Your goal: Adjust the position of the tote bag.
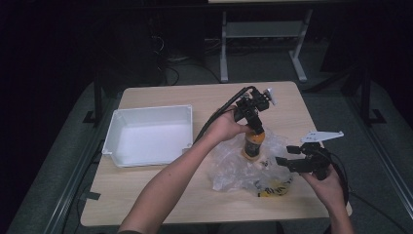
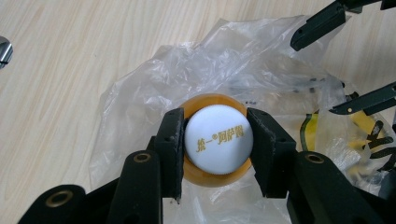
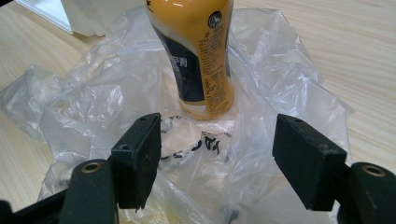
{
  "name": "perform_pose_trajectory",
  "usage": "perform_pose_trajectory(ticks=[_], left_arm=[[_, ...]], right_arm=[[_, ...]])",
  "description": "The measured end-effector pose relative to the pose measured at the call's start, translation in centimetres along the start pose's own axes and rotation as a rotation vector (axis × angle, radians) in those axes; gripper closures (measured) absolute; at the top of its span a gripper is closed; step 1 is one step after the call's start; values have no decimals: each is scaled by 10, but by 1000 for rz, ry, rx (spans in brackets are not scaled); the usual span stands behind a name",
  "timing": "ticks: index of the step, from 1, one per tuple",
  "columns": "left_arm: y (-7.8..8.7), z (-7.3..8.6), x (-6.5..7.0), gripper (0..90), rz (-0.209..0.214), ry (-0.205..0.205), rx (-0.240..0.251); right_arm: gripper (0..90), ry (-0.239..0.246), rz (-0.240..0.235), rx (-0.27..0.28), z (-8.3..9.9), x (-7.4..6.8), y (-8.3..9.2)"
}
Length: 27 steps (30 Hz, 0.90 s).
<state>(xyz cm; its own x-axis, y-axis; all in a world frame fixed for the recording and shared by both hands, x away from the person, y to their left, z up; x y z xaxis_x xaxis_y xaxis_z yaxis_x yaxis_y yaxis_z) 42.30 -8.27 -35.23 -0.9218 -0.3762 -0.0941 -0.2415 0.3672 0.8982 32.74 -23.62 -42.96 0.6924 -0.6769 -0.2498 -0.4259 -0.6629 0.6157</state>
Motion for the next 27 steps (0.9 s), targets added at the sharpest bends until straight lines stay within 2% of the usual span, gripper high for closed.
perform_pose_trajectory(ticks=[13, 27], left_arm=[[1, -1, 2, 593, -8, -1, -15], [12, -11, 8, 593, -17, -10, 3]], right_arm=[[321, 3, 6, 8, 0, 1, 2], [320, 3, 0, 26, -1, 1, 3]])
Point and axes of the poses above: each handheld gripper's, and its own axes: y roughly backward along the jaws, z roughly out of its underside, x roughly to its right, the point moved 5 cm from there along -y, roughly forward along the jaws, and after that the axes turned 7 degrees about -z, right-handed, at the moved point
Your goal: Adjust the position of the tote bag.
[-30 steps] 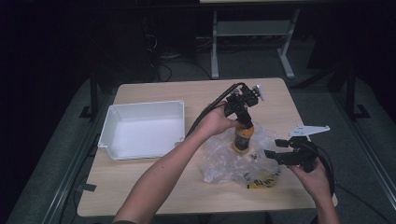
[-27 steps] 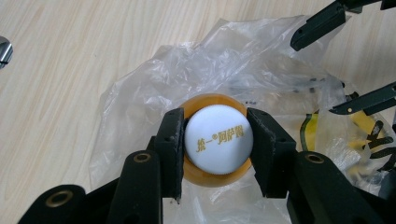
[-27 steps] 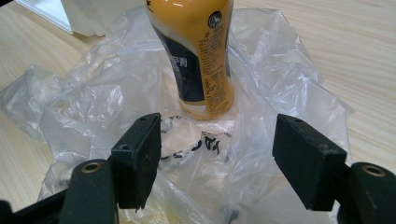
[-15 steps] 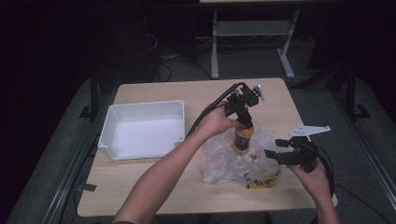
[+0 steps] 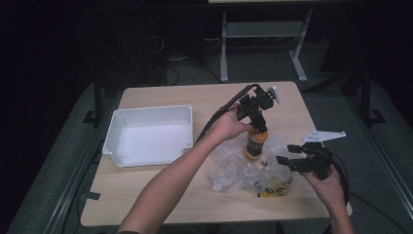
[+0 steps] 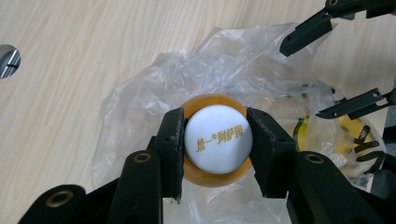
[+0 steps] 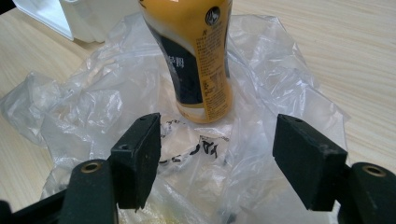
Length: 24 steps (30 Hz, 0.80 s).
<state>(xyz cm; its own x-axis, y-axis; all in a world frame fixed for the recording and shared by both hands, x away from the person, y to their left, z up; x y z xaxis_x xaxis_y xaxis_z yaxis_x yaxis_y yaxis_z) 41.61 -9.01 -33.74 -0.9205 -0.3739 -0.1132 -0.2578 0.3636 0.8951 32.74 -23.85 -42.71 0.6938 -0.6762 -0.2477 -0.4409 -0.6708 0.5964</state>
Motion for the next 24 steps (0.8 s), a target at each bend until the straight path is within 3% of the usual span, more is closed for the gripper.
perform_pose_trajectory(ticks=[16, 24], left_arm=[[25, -3, -1, 593, -11, 8, 29], [38, -3, 0, 593, -20, -12, 32]], right_arm=[[307, 1, 3, 2, 0, 1, 1], [296, 2, 5, 6, 0, 1, 0]])
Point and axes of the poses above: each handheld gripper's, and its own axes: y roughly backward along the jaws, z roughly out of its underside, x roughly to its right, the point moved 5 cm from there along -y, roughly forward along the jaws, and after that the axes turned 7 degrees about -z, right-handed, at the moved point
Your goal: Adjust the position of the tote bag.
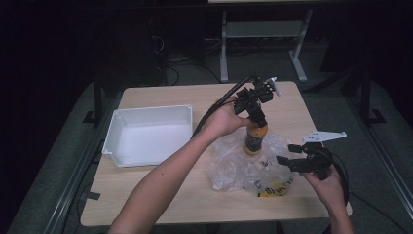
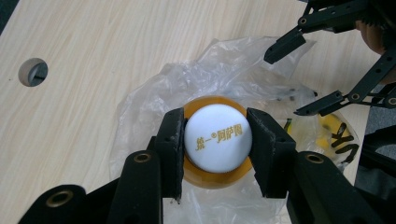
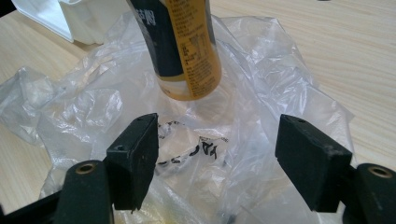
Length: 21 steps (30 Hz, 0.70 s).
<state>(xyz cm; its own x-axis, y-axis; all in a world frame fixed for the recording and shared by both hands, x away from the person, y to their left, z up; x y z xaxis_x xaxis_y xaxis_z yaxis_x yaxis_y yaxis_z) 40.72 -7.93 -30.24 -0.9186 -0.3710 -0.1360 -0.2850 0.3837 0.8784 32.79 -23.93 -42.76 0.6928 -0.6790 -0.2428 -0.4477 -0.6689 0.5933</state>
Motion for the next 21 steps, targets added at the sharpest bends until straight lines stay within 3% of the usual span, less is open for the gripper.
perform_pose_trajectory(ticks=[21], left_arm=[[26, 1, -1, 593, -13, -7, 24]], right_arm=[[279, -6, 5, 4, -4, 0, -4]])
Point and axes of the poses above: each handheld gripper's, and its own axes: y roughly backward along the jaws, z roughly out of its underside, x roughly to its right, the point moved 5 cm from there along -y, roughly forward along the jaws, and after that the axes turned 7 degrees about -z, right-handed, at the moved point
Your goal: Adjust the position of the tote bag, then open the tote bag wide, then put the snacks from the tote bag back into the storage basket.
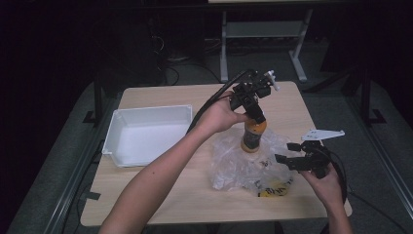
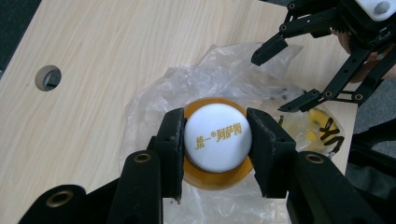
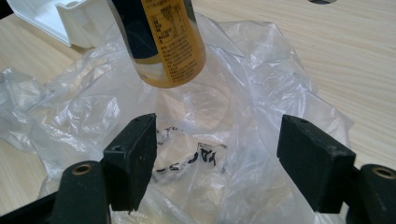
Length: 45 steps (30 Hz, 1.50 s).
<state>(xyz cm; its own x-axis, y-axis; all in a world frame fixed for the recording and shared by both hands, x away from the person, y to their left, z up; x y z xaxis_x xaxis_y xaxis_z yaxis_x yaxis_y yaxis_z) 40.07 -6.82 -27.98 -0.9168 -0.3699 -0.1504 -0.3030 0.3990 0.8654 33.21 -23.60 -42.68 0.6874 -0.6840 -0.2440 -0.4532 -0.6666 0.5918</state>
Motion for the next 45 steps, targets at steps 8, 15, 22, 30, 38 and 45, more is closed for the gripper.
perform_pose_trajectory(ticks=[8, 15, 22, 30, 38, 45], left_arm=[[8, 5, -4, 593, -11, 12, 6], [18, 11, -9, 594, -23, 20, 8], [30, 15, -14, 594, -25, 33, 21], [40, 23, -19, 594, -47, 38, 12], [53, 33, -29, 594, -74, 50, 9], [61, 41, -36, 594, -78, 63, 5]], right_arm=[[267, 11, 5, 2, -2, 0, -1], [266, 9, 8, 1, 0, 0, -1], [266, 13, 8, -3, -1, -2, -2], [265, 17, 16, 3, -2, -2, -1], [265, 15, 16, 3, -4, -4, -1], [264, 21, 19, 10, -7, -5, -3]])
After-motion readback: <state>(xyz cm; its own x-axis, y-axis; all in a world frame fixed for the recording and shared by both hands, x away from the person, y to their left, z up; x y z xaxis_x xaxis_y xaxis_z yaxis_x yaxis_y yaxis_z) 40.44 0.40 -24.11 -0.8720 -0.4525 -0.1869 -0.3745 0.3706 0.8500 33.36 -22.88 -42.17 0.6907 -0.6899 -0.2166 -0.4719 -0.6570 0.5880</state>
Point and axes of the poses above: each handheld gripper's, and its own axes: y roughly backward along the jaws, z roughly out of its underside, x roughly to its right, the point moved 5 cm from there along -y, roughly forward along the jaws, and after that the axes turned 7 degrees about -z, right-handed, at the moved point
